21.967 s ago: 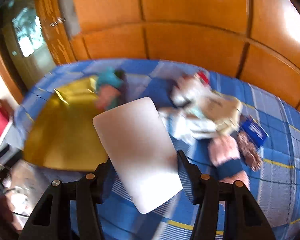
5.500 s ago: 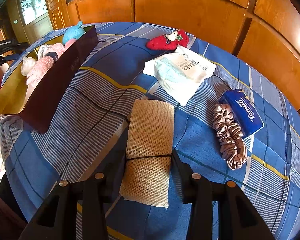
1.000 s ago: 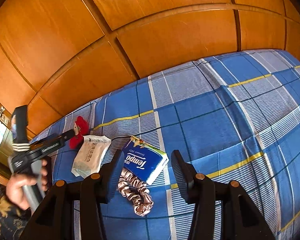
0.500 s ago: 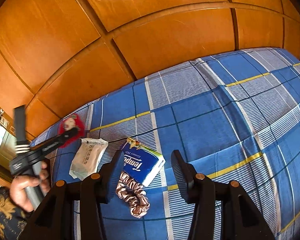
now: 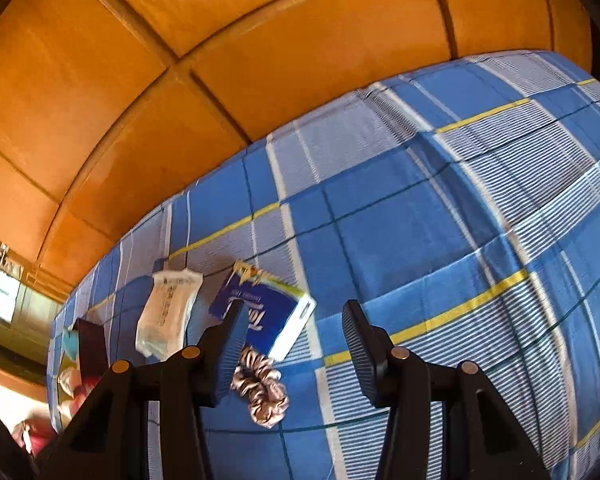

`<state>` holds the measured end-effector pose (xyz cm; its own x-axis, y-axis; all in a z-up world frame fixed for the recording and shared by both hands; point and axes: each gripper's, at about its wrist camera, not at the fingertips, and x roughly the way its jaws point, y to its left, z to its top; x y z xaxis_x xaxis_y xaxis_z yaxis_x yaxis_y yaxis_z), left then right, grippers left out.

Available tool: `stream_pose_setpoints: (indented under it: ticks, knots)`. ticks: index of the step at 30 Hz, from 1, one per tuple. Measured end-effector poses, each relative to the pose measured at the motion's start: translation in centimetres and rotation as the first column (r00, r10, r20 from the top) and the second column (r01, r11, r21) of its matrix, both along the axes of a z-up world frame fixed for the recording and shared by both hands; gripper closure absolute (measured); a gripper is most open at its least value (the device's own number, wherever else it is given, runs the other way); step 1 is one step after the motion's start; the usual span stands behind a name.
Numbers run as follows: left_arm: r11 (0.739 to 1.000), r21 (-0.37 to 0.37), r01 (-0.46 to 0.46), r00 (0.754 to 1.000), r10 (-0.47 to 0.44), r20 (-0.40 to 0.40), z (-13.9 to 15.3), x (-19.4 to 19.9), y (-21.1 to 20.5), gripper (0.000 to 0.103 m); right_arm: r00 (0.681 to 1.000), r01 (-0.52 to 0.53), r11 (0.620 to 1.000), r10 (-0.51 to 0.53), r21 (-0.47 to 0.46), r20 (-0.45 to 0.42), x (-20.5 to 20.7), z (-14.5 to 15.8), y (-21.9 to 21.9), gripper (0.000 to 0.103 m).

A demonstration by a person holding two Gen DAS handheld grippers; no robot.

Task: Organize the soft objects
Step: 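Grasp the red felt Christmas stocking with the left tool, then place the red stocking in the tray with left tool while right grasps brown scrunchie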

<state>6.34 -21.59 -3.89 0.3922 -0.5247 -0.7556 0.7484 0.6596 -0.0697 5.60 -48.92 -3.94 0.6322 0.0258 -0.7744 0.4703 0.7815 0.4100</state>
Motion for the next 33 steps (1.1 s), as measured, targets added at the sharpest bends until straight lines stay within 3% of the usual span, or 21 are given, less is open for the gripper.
stream_pose_setpoints:
  ticks: [5,9,17,18,20,21,23,28,33]
  knots:
    - [1.000,0.014,0.012,0.996,-0.011,-0.089,-3.5,-3.9,1.3,0.079,0.989,-0.141,0.990,0.141,0.003,-0.032,1.2,-0.6,2.3,0.054]
    - [1.000,0.004,0.003,0.996,-0.003,-0.085,-3.8,-4.4,1.3,0.079,0.957,-0.265,0.964,0.263,0.005,-0.119,2.1,-2.1,4.6,0.054]
    - [1.000,-0.011,-0.016,0.994,0.014,-0.109,-4.5,-4.3,1.9,0.079,0.912,-0.379,0.912,0.339,-0.157,-0.229,3.0,-3.8,7.9,0.054]
    - [1.000,-0.017,-0.018,0.993,0.016,-0.114,-4.6,-4.2,2.0,0.079,0.908,-0.395,0.900,0.351,-0.187,-0.227,3.1,-3.8,8.4,0.061]
    - [1.000,-0.024,-0.018,0.993,0.015,-0.119,-4.7,-4.1,2.0,0.079,0.900,-0.418,0.875,0.362,-0.243,-0.243,3.2,-4.0,9.2,0.086]
    - [1.000,-0.025,-0.018,0.993,0.015,-0.120,-4.7,-4.1,2.0,0.080,0.895,-0.430,0.860,0.368,-0.276,-0.252,3.1,-4.1,9.7,0.086]
    - [0.999,-0.032,-0.019,0.992,0.015,-0.126,-4.4,-4.2,2.4,0.081,0.891,-0.442,0.846,0.376,-0.299,-0.253,3.0,-4.2,10.1,0.087]
    - [0.996,-0.081,-0.035,0.994,0.026,-0.109,-2.3,-4.4,3.9,0.081,0.900,-0.421,0.881,0.378,-0.214,-0.215,2.9,-4.4,8.4,0.086]
    - [0.983,-0.157,-0.099,0.992,0.086,-0.087,1.0,-4.2,7.2,0.081,0.889,-0.451,0.844,0.398,-0.291,-0.225,2.7,-4.6,9.7,0.086]
